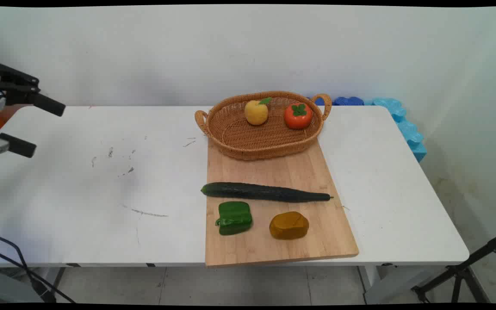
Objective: Pick up the cucumber from the cutting board
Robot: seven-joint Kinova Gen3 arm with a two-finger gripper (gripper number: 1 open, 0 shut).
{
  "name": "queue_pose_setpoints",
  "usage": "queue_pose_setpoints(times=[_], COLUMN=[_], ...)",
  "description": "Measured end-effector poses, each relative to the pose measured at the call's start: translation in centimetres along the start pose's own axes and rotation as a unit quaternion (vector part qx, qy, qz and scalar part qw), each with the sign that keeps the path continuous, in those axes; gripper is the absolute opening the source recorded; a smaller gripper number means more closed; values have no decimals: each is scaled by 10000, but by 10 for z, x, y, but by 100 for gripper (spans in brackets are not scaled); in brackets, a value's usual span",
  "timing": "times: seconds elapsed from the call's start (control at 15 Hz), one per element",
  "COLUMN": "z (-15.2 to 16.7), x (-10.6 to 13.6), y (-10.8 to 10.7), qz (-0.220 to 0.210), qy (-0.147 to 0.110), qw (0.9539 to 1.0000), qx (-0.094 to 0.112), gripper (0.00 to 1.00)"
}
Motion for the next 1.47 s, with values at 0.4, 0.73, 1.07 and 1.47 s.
queue_pose_setpoints(times=[0.4, 0.73, 1.07, 1.47], z=[40, 103, 182, 274], x=[44, 79, 104, 118], y=[-4, -24, -44, -68], qz=[-178, -305, -351, -393], qy=[-281, -684, -1114, -1552], qw=[9988, 9948, 9893, 9823], qx=[351, 695, 878, 969], gripper=[100, 100, 100, 100])
